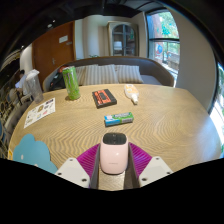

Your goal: Arrange mouse

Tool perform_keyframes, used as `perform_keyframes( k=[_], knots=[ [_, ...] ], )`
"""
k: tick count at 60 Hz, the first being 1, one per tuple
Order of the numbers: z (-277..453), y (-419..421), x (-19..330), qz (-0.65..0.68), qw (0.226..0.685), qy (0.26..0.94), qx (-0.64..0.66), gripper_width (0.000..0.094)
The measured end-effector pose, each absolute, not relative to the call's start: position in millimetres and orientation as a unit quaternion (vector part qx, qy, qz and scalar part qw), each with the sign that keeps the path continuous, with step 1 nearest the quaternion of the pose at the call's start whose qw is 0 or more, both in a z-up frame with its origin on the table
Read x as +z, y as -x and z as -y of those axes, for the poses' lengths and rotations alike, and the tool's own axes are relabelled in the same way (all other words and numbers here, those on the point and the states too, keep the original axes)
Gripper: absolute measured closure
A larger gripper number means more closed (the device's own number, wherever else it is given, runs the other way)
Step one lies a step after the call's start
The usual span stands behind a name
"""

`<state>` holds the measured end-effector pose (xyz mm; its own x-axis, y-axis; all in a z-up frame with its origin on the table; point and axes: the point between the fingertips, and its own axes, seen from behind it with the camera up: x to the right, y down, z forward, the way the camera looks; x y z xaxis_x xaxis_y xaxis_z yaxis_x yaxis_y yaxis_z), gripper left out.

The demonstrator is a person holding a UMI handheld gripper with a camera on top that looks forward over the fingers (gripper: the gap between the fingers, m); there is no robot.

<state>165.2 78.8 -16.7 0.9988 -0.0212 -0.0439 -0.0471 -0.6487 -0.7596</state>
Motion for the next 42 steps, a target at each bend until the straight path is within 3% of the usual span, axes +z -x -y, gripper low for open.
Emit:
perform_keyframes(
  k=[10, 21, 26, 28, 42],
  knots=[
    [-74, -164, 2, -0.089, 0.378, 0.921, 0.039, 0.0542],
    [-72, -121, 137, -0.122, 0.47, 0.873, 0.031, 0.0552],
    [-65, -61, 159, -0.116, 0.494, 0.86, 0.045, 0.0553],
    [-55, -33, 161, -0.106, 0.498, 0.86, 0.048, 0.0553],
    [-10, 80, 54, -0.061, 0.425, 0.903, 0.034, 0.0549]
  ],
)
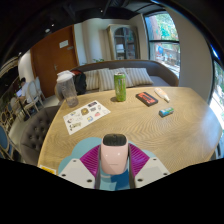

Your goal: Arrange mouse

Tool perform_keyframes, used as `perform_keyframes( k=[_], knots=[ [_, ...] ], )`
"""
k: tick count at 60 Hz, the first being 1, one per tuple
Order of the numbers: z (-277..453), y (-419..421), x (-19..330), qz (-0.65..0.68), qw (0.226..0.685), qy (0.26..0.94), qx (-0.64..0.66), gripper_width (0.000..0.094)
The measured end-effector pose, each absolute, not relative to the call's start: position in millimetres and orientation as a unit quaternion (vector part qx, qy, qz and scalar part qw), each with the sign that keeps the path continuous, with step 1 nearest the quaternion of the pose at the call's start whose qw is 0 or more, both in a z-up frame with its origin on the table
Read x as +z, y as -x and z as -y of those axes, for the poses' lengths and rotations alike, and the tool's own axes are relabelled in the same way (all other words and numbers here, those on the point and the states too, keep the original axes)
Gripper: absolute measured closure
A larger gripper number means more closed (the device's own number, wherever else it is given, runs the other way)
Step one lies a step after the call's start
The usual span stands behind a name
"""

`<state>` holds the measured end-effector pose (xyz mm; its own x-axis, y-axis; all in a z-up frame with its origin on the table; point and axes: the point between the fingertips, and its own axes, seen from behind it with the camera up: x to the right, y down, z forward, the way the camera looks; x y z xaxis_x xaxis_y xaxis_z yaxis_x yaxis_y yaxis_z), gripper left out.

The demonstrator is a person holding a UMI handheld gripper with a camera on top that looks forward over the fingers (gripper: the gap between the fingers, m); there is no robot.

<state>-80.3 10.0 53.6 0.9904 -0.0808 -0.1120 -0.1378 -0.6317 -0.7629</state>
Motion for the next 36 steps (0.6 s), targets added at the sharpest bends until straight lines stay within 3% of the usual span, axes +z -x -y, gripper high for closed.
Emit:
perform_keyframes(
  k=[13, 19, 26, 32, 36],
  knots=[
    [2, 99, -12, -0.06, 0.382, 0.922, 0.023, 0.0529],
    [2, 99, -13, -0.041, 0.385, 0.922, 0.01, 0.0468],
    [10, 102, -14, -0.034, 0.343, 0.938, 0.018, 0.0395],
    [22, 101, 5, -0.039, 0.341, 0.939, 0.025, 0.0186],
    [39, 95, 17, -0.041, 0.335, 0.941, 0.019, 0.017]
  ],
)
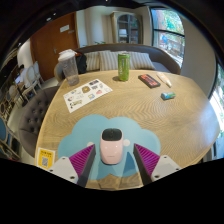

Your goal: Arrange mouse

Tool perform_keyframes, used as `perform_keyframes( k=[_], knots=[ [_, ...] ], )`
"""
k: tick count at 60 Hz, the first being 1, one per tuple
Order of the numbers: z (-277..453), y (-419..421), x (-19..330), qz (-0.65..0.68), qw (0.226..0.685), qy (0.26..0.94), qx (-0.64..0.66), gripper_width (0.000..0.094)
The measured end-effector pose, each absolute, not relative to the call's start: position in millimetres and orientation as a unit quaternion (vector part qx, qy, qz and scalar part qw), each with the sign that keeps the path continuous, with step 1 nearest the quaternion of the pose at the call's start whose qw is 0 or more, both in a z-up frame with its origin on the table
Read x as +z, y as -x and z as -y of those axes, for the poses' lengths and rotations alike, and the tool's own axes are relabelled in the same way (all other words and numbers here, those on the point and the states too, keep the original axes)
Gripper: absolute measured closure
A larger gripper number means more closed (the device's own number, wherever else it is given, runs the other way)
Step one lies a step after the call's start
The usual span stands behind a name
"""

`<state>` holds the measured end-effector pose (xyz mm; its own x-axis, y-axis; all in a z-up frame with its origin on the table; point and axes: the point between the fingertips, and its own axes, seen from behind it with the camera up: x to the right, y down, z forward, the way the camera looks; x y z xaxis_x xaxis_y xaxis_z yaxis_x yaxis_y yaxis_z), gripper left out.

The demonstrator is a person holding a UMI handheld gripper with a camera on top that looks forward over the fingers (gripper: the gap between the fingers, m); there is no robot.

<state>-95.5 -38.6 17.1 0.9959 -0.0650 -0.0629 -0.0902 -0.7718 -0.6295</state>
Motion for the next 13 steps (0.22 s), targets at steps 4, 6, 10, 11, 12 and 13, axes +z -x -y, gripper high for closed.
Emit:
perform_keyframes(
  k=[4, 6, 10, 11, 12, 13],
  knots=[
    [59, 89, 25, -0.045, 0.324, 0.945, 0.013, 0.0174],
    [73, 86, 28, -0.046, 0.314, 0.948, 0.01, 0.0168],
    [103, 77, 31, -0.044, 0.29, 0.956, 0.004, 0.0099],
    [111, 75, 31, -0.043, 0.287, 0.957, 0.002, 0.0082],
    [118, 73, 32, -0.041, 0.283, 0.958, 0.002, 0.0083],
    [124, 71, 32, -0.039, 0.282, 0.959, 0.003, 0.0087]
  ],
)
